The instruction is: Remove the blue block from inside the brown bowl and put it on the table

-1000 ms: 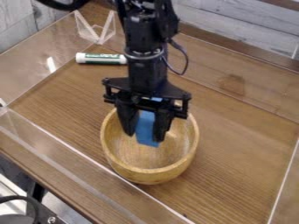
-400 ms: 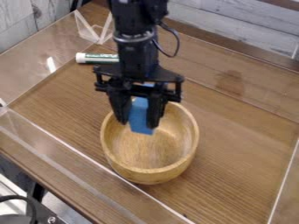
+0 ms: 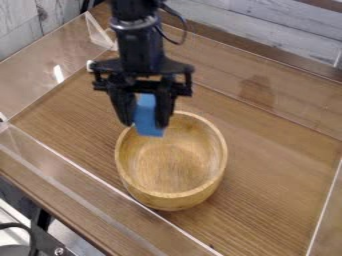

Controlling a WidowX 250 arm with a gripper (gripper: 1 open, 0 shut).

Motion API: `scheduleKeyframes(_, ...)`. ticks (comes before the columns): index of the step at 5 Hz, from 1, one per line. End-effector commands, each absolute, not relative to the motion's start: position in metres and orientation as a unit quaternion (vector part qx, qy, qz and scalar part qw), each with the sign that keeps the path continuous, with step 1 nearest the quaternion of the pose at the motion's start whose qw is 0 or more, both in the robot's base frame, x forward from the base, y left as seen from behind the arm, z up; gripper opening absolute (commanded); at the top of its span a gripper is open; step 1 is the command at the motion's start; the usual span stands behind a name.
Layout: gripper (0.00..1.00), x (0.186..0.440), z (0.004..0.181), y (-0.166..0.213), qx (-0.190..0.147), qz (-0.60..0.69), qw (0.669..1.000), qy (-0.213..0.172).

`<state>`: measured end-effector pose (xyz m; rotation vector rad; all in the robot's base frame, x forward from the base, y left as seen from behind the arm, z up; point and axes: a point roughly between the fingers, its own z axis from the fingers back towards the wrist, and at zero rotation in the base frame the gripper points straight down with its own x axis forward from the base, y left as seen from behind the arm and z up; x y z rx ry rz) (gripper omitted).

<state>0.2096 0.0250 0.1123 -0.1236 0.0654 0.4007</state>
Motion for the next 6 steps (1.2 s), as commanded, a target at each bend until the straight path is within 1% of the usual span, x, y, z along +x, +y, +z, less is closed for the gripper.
scheduleKeyframes(1, 0.00, 0.221, 0.129, 0.046, -0.056, 0.216, 0.975, -0.008)
scheduleKeyframes(4, 0.00, 0.219, 0.137, 0.009, -0.050, 0.151, 0.987, -0.011)
scheduleKeyframes(5, 0.00, 0.221, 0.139, -0.018, -0.048, 0.111, 0.993, -0.011)
scheduleKeyframes(6, 0.00, 0.225, 0.138, -0.054, -0.049, 0.076, 0.996, -0.013)
